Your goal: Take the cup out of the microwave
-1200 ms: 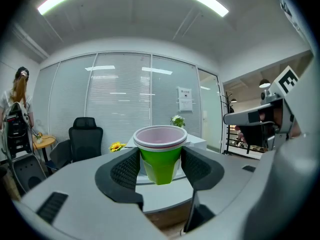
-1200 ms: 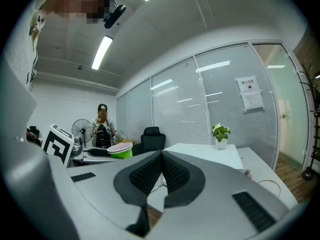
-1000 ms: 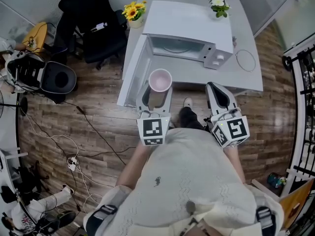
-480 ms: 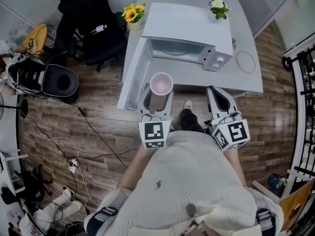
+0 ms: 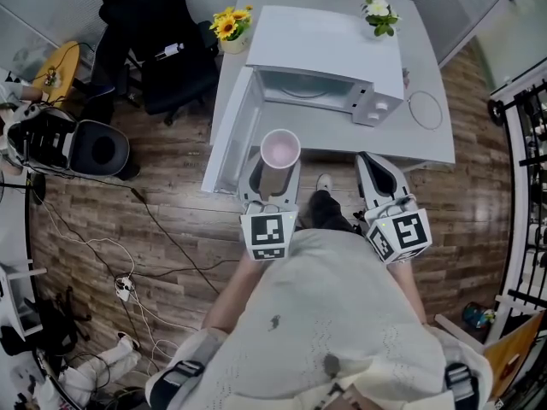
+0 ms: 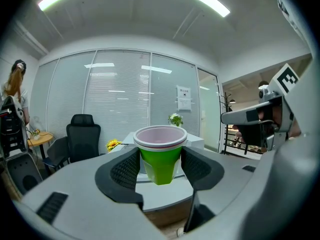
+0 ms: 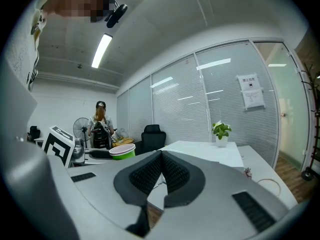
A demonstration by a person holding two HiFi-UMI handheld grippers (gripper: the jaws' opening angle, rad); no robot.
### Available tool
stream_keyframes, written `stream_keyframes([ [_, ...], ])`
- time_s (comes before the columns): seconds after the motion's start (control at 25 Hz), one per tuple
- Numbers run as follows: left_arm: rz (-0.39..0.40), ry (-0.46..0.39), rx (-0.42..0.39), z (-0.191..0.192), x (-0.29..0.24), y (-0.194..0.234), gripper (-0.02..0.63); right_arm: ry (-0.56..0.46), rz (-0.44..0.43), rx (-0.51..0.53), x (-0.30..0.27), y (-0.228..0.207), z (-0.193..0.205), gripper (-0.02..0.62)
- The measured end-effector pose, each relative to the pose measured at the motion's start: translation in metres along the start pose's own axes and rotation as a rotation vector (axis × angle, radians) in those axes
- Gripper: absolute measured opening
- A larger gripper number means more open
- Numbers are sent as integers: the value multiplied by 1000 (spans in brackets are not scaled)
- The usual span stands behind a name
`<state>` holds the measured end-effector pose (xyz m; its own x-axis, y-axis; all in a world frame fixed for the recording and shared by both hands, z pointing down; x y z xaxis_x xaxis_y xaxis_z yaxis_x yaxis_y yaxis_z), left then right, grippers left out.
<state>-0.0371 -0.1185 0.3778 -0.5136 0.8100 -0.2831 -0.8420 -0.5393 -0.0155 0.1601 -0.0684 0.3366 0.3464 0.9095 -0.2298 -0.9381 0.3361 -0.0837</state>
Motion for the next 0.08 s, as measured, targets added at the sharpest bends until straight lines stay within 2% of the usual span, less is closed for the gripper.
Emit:
stream_keyframes([
  [0.08,-1,-1,2,0,-2,2,282,1,-1,1,-2,-1,0,8],
])
Point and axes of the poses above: the fingertips, and each gripper's own axes: x backward along the fingers, y to its left, z out of its underside, the point moved 7 cm from there along x, backward along the fingers, and after that the axes turned 5 degrees about y, right-handed, at the moved point
